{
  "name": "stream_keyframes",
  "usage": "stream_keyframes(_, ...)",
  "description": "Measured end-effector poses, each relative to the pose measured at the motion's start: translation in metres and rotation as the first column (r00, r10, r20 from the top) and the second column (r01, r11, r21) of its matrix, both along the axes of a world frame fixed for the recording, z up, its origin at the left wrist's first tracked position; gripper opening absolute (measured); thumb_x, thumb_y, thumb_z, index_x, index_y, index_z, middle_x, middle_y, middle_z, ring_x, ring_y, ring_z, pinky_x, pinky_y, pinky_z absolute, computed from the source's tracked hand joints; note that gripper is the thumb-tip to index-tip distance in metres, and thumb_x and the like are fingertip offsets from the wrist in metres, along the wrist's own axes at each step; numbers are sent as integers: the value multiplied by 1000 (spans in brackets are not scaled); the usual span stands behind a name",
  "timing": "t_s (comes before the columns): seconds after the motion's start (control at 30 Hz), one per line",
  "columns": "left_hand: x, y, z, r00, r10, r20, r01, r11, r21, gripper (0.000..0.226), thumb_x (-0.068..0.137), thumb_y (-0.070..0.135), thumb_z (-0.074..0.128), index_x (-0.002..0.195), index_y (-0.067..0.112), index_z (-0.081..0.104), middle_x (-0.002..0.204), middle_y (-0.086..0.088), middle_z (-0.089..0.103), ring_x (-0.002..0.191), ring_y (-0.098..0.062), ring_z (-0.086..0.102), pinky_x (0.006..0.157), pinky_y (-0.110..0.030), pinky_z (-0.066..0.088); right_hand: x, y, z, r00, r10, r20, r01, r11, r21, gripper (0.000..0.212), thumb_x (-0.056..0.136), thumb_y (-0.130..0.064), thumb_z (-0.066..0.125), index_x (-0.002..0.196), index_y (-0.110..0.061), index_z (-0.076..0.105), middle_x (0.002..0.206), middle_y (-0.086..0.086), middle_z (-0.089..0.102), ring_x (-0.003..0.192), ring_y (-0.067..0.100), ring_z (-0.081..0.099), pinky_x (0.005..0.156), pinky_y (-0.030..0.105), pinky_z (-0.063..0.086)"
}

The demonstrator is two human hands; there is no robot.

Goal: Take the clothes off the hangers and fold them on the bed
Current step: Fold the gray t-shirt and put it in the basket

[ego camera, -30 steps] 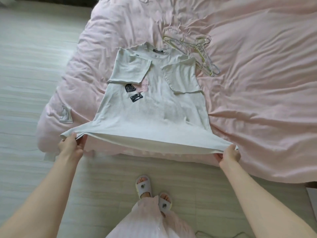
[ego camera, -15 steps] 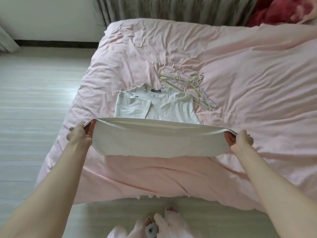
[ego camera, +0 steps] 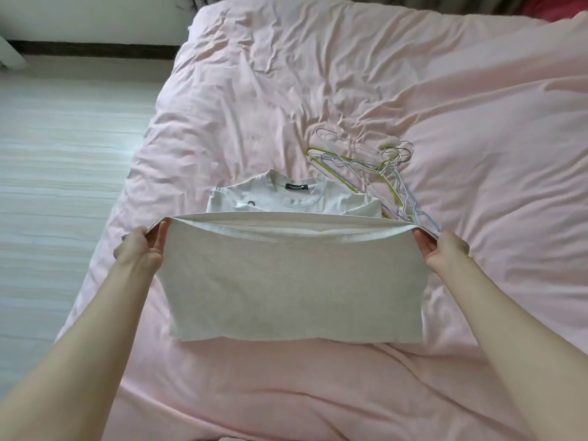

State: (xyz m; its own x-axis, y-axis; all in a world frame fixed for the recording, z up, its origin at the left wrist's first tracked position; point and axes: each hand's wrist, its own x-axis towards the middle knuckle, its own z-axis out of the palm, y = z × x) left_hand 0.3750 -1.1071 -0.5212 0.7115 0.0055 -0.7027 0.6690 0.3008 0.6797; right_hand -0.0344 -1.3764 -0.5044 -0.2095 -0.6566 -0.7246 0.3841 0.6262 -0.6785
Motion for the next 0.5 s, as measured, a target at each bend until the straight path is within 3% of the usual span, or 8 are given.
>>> stream_keyframes(0.13,26,-37,-23,1000,8,-3,-8,999,34,38,87,-2,57,124,-4,51,117,-16,61,78,-25,67,53,-28,57,26,-46,-27,999,25,-20,-24,998,57,24,92,6,40,111,2,54,75,19,64,37,20,61,38,22,49)
stream_keyframes(0.23,46,-64,-38,1000,16,-13,-15,999,45,36,88,-4,53,125,-5,52,114,-16,63,64,-23,69,53,-26,56,49,-78,-44,999,19,-30,-17,997,81,23,93,7,34,110,3,48,73,20,60,36,21,61,38,23,49)
stream_keyframes(0.37,73,-95,-56,999,-10,-44,15,995,94,41,84,-9,55,125,-6,53,107,-16,66,63,-21,70,52,-24,56,74,-104,-61,998,6,-56,0,995,98,24,93,6,27,110,3,44,54,19,62,36,20,61,39,22,49)
stream_keyframes(0.5,86,-129,-74,998,-35,-53,42,991,125,35,86,-7,55,121,-6,52,100,-18,65,62,-23,69,52,-25,56,94,-129,-82,999,-22,-46,26,996,88,24,93,7,27,109,2,44,49,18,62,38,20,62,40,22,50)
